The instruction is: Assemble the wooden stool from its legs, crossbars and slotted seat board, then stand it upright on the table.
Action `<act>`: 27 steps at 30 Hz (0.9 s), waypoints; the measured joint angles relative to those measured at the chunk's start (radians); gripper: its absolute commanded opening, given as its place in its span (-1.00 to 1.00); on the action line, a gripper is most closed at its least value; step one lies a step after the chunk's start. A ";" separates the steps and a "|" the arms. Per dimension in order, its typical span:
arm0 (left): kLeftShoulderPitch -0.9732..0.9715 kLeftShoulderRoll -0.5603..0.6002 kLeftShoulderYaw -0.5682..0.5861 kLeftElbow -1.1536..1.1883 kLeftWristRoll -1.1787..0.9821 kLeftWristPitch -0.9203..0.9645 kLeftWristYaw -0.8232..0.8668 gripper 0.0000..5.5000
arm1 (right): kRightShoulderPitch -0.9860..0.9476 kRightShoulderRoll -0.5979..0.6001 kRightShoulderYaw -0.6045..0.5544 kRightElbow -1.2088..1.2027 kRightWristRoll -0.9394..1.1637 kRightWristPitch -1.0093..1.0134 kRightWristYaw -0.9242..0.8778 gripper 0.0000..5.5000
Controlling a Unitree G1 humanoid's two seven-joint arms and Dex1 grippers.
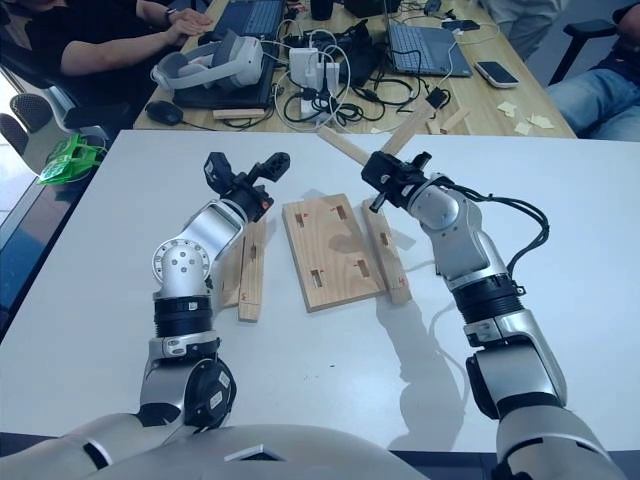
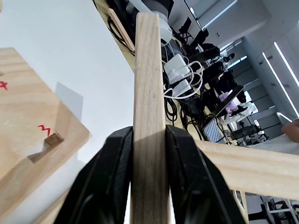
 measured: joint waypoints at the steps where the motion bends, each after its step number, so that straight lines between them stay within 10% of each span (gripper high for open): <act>1: -0.001 0.000 0.003 0.006 -0.019 -0.002 0.009 0.76 | -0.001 0.001 0.008 0.000 -0.015 -0.025 0.000 -0.65; 15: -0.005 0.002 -0.027 0.021 -0.163 -0.121 0.055 0.76 | -0.001 0.085 0.085 -0.018 -0.085 -0.129 0.040 -0.65; 27: -0.008 0.004 -0.017 0.032 -0.272 -0.256 0.354 0.12 | 0.003 0.079 0.140 -0.018 -0.239 -0.285 -0.007 -0.65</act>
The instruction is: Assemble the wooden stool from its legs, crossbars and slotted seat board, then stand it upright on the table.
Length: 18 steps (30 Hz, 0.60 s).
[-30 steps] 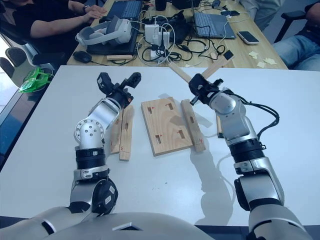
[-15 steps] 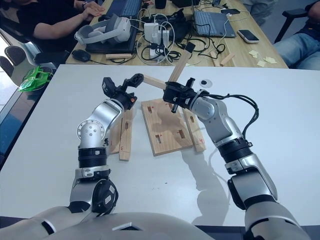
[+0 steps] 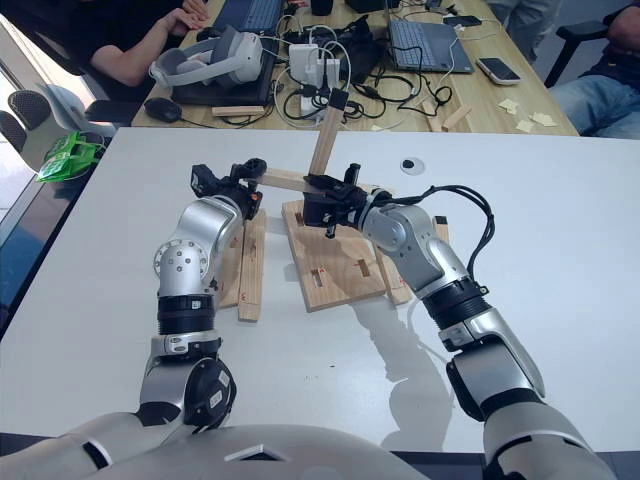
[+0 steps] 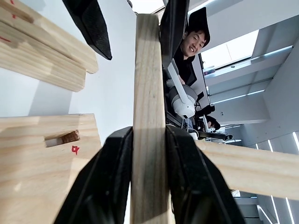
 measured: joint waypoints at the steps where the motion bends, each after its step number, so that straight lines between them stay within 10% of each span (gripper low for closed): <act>1: -0.001 0.001 -0.002 -0.002 -0.007 -0.006 0.010 0.08 | 0.001 0.000 0.001 0.000 -0.009 -0.009 -0.002 -0.65; 18: -0.013 0.007 -0.048 -0.018 -0.103 -0.102 0.079 -0.57 | -0.001 0.031 0.003 0.087 -0.038 -0.073 -0.082 -0.65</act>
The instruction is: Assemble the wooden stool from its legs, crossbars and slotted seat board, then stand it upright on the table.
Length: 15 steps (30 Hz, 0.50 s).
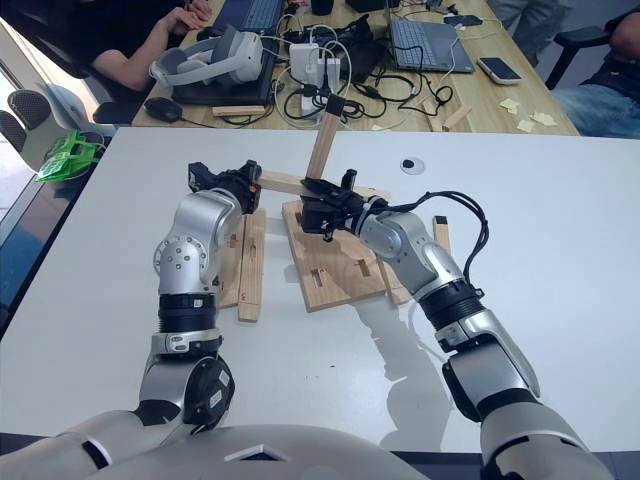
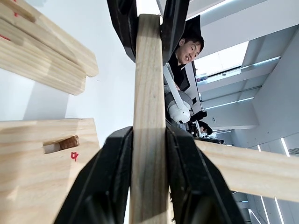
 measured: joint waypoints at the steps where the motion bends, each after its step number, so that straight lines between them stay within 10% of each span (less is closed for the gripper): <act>1: -0.001 0.000 -0.001 0.000 0.000 -0.001 0.001 -0.57 | 0.000 0.001 0.000 0.001 0.000 0.000 0.000 -0.65; 15: -0.027 0.014 -0.053 0.001 0.008 -0.007 -0.011 -0.63 | 0.011 -0.007 0.005 -0.068 0.113 -0.109 0.102 0.27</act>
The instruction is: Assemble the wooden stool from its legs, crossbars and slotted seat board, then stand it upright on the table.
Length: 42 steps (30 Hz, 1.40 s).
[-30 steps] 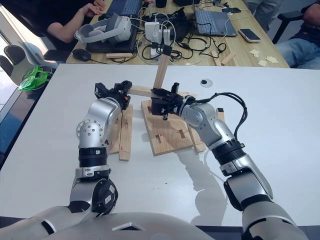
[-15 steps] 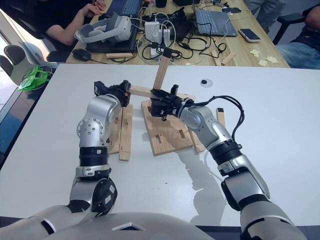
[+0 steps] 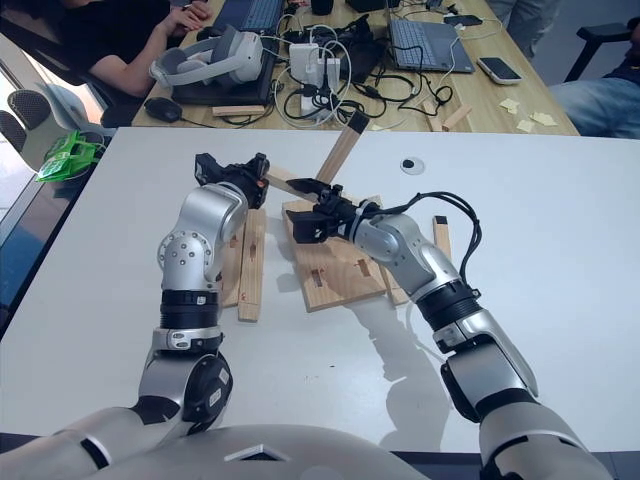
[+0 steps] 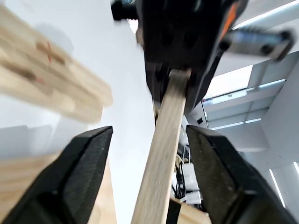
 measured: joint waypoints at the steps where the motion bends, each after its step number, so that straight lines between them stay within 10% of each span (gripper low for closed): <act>1: -0.017 0.007 -0.002 0.003 0.020 -0.002 -0.010 -0.63 | 0.015 -0.010 -0.010 -0.046 0.057 0.001 0.047 0.29; 8: -0.290 0.102 0.007 0.029 0.291 -0.047 -0.188 -0.63 | 0.226 -0.324 -0.138 -0.447 0.457 0.310 0.498 0.02; 21: -0.230 0.132 0.063 -0.027 0.497 -0.007 -0.256 -0.63 | 0.458 -0.661 -0.184 -0.487 0.515 0.516 0.882 -0.79; 32: -0.230 0.095 0.095 -0.058 0.529 0.051 -0.264 -0.63 | 0.449 -0.639 -0.080 -0.591 0.418 0.701 0.940 -1.00; 42: -0.235 0.060 0.112 -0.064 0.550 0.065 -0.266 -0.63 | 0.160 -0.290 0.137 -0.375 0.169 0.726 0.781 -1.00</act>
